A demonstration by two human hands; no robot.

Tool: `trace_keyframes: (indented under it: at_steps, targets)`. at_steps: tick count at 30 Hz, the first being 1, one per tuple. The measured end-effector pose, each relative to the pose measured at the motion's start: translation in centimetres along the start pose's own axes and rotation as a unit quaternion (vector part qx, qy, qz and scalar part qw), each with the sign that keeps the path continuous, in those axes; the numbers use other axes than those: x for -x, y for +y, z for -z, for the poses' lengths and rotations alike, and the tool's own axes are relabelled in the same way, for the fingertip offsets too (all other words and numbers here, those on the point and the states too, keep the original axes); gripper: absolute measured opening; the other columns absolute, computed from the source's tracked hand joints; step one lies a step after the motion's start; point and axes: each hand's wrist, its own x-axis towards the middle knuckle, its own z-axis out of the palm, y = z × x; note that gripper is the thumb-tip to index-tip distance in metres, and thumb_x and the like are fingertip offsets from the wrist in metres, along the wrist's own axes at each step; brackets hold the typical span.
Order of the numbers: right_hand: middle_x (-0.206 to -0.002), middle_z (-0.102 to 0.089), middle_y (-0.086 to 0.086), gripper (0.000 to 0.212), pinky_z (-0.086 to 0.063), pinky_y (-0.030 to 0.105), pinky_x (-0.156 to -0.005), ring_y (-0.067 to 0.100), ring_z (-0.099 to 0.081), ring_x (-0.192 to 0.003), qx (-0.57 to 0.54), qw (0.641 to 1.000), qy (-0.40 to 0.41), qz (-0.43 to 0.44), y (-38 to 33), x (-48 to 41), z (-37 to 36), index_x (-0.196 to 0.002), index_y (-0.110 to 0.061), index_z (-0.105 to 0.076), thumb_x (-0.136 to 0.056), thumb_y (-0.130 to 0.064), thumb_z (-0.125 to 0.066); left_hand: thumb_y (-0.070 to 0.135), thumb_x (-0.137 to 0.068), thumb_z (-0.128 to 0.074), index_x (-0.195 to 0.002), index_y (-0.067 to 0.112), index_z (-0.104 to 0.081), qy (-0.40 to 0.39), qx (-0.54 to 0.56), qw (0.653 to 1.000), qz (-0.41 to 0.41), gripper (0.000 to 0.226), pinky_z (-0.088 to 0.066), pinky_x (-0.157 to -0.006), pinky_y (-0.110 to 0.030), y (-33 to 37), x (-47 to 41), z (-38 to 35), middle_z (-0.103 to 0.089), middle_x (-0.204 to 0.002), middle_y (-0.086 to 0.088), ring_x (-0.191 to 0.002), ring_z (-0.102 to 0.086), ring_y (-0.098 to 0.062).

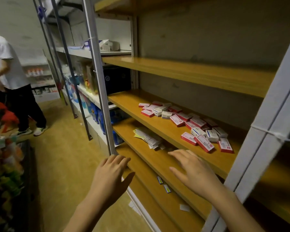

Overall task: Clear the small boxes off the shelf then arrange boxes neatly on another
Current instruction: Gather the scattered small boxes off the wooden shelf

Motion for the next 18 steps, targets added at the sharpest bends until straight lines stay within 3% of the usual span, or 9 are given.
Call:
trace_keyframes:
  at_steps: [9,13,18]
  targets:
    - [-0.136,-0.036,-0.018,0.048,-0.028,0.017,-0.093,0.002,-0.032,-0.123,0.034,0.991,0.047,-0.122,5.5,-8.7,-0.2,-0.133,-0.039,-0.03,-0.089,-0.047,-0.045,0.05,-0.084,-0.05,-0.125,0.026,-0.05,-0.005,0.041,0.993,-0.115,0.047,-0.042,-0.091,-0.03,-3.2,-14.6,-5.1,-0.058,-0.122,0.007,-0.112,-0.052,-0.014]
    - [-0.136,-0.036,-0.017,0.049,-0.032,0.021,-0.096,0.002,-0.032,-0.124,0.043,0.977,0.058,-0.199,7.3,-8.9,-0.1,-0.133,-0.04,-0.028,-0.088,-0.046,-0.046,0.042,-0.075,-0.067,-0.11,0.022,-0.062,-0.012,0.075,0.98,-0.184,0.041,-0.05,-0.076,-0.032,-2.6,-19.1,-6.9,-0.067,-0.104,0.005,-0.095,-0.063,-0.016]
    - [-0.133,-0.039,-0.013,0.053,-0.037,0.022,-0.094,0.005,-0.033,-0.122,0.075,0.941,0.097,-0.316,8.8,-8.1,0.0,-0.133,-0.034,-0.031,-0.086,-0.048,-0.049,0.049,-0.087,-0.047,-0.125,0.027,-0.05,-0.048,0.134,0.954,-0.263,0.045,-0.039,-0.092,-0.029,-1.1,-23.9,-10.1,-0.056,-0.122,0.009,-0.113,-0.049,-0.013]
